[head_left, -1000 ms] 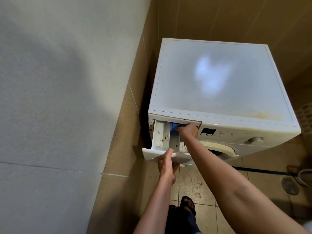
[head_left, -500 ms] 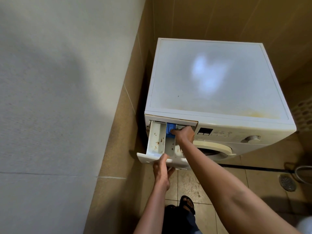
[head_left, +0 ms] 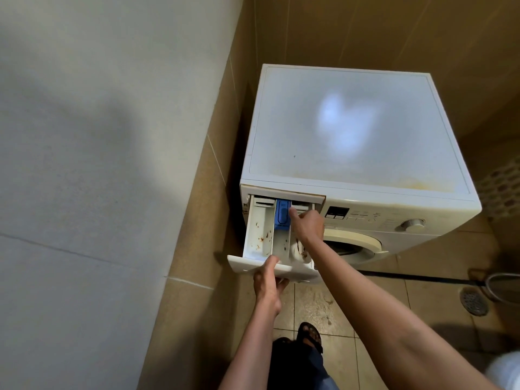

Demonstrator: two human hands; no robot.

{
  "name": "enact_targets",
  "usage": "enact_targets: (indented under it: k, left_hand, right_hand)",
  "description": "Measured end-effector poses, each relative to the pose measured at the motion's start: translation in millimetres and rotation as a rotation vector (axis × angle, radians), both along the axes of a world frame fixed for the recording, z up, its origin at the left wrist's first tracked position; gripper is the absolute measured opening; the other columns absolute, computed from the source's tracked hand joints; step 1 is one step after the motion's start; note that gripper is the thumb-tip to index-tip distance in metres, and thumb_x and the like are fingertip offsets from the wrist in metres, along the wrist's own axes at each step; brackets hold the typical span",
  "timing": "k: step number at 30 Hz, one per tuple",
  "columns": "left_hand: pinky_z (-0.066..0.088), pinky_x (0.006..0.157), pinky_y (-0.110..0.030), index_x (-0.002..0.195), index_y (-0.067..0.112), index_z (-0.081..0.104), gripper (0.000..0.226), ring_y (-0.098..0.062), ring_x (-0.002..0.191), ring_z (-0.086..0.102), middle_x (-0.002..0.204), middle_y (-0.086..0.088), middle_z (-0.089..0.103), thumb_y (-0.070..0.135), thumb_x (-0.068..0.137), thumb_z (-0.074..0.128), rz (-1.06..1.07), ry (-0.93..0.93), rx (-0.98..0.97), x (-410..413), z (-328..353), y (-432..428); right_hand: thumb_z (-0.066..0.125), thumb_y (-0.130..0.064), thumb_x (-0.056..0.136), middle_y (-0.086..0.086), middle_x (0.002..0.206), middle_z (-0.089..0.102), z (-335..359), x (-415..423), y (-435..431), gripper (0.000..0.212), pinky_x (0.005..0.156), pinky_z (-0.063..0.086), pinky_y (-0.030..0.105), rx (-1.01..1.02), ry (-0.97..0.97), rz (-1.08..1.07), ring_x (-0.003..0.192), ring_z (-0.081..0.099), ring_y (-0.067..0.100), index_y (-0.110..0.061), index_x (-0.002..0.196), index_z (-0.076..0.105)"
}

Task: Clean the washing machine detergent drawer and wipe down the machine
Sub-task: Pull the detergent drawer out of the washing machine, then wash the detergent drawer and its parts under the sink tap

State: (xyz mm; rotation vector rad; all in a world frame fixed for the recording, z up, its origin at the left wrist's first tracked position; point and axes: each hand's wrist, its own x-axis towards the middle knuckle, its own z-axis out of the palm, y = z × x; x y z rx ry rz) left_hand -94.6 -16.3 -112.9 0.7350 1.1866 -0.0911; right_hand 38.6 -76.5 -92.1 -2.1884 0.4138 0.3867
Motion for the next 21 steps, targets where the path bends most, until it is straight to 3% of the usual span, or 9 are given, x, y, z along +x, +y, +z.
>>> enact_targets:
  k: [3,6,11,16,21]
  left_hand:
    - [0.055,0.086,-0.044,0.121,0.012,0.049,0.052,-0.031,0.108,0.057,0.115,-0.016,0.057,0.022,0.077,0.075,0.016,-0.011,-0.006,-8.4,5.7,-1.1]
    - [0.054,0.091,-0.046,0.122,0.012,0.048,0.049,-0.029,0.108,0.057,0.113,-0.013,0.057,0.022,0.081,0.073,-0.028,0.009,0.024,-20.2,5.2,-1.3]
    - [0.054,0.090,-0.050,0.119,0.014,0.047,0.050,-0.033,0.109,0.059,0.122,-0.018,0.057,0.024,0.080,0.075,-0.091,0.010,0.023,-44.5,16.6,-5.2]
    - [0.055,0.089,-0.047,0.118,0.015,0.043,0.048,-0.031,0.103,0.058,0.123,-0.018,0.053,0.025,0.082,0.073,-0.217,-0.009,0.042,-64.6,37.9,-18.6]
    - [0.055,0.088,-0.045,0.124,0.013,0.044,0.052,-0.031,0.106,0.059,0.126,-0.018,0.054,0.027,0.082,0.072,-0.382,-0.066,0.056,-73.4,59.2,-45.7]
  right_hand:
    - [0.054,-0.043,0.092,-0.001,0.070,0.063,8.2,-17.5,-13.6,0.036,0.059,0.046,0.026,0.012,-0.148,0.016,0.061,0.056,0.013,-0.012,0.079,0.067]
    - [0.058,-0.038,0.092,0.000,0.094,0.065,16.6,-35.5,-33.6,0.030,0.074,0.050,0.026,0.026,-0.243,0.018,0.084,0.061,0.013,-0.011,0.104,0.064]
    - [0.057,-0.029,0.092,0.014,0.120,0.060,13.1,-72.2,-76.7,0.042,0.095,0.046,0.039,0.041,-0.115,-0.024,0.110,0.056,0.026,-0.003,0.124,0.055]
    - [0.054,-0.032,0.095,0.016,0.128,0.057,18.2,-113.8,-123.2,0.050,0.095,0.042,0.034,0.085,-0.024,-0.086,0.117,0.054,0.028,-0.002,0.135,0.047]
    - [0.053,-0.038,0.095,0.013,0.127,0.060,32.4,-144.9,-172.5,0.050,0.097,0.045,0.037,0.112,-0.027,-0.152,0.115,0.056,0.025,-0.004,0.131,0.052]
